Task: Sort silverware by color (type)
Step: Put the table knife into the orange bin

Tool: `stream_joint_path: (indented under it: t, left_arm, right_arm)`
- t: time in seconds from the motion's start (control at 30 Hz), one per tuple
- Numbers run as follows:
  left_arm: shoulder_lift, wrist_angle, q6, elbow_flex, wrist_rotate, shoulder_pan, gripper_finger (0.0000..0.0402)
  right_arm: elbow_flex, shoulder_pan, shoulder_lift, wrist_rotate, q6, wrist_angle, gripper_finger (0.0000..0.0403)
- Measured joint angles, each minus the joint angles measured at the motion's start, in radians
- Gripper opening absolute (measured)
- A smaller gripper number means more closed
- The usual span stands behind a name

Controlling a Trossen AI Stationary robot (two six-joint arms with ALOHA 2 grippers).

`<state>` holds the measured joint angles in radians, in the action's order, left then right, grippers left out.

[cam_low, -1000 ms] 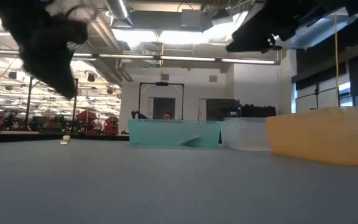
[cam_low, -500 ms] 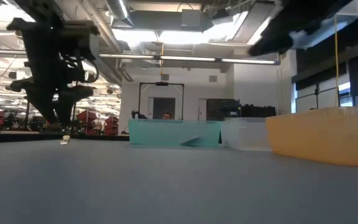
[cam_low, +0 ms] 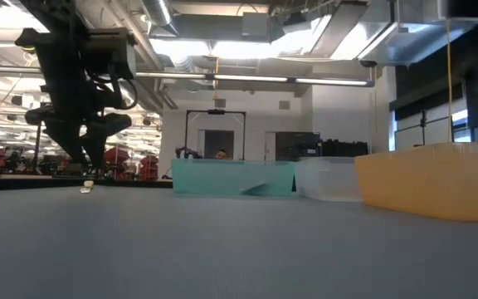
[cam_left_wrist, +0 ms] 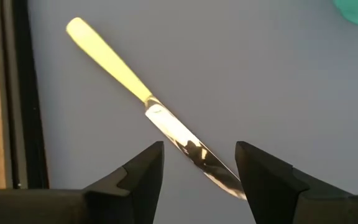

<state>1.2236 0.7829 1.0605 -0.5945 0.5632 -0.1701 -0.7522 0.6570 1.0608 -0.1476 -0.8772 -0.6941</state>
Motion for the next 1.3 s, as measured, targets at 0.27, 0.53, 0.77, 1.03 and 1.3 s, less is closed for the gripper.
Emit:
stream_joint_path:
  t: [0.27,0.53,0.77,1.03,1.3]
  left_arm:
    - [0.000,-0.052,-0.024,0.000,0.095,0.135,0.0195]
    - [0.000,-0.290,-0.051,0.001,0.228,0.335,0.0195]
    - [0.011,-0.545,-0.161,0.001,0.337,0.477,0.0195]
    - [0.060,-0.630,-0.239,0.001,0.346,0.508,0.0195]
    - [0.087,-0.629,-0.243,0.001,0.331,0.505,0.0195]
  right_arm:
    - [0.020,0.170,0.146,0.140,-0.390,0.071,0.0247]
    - [0.009,0.169,0.229,0.184,-0.613,0.071,0.0247]
    - [0.009,0.182,0.355,0.194,-0.663,0.208,0.0247]
    - [-0.025,0.183,0.480,0.299,-0.723,0.222,0.0247]
    - [-0.060,0.233,0.562,0.363,-0.746,0.228,0.0247]
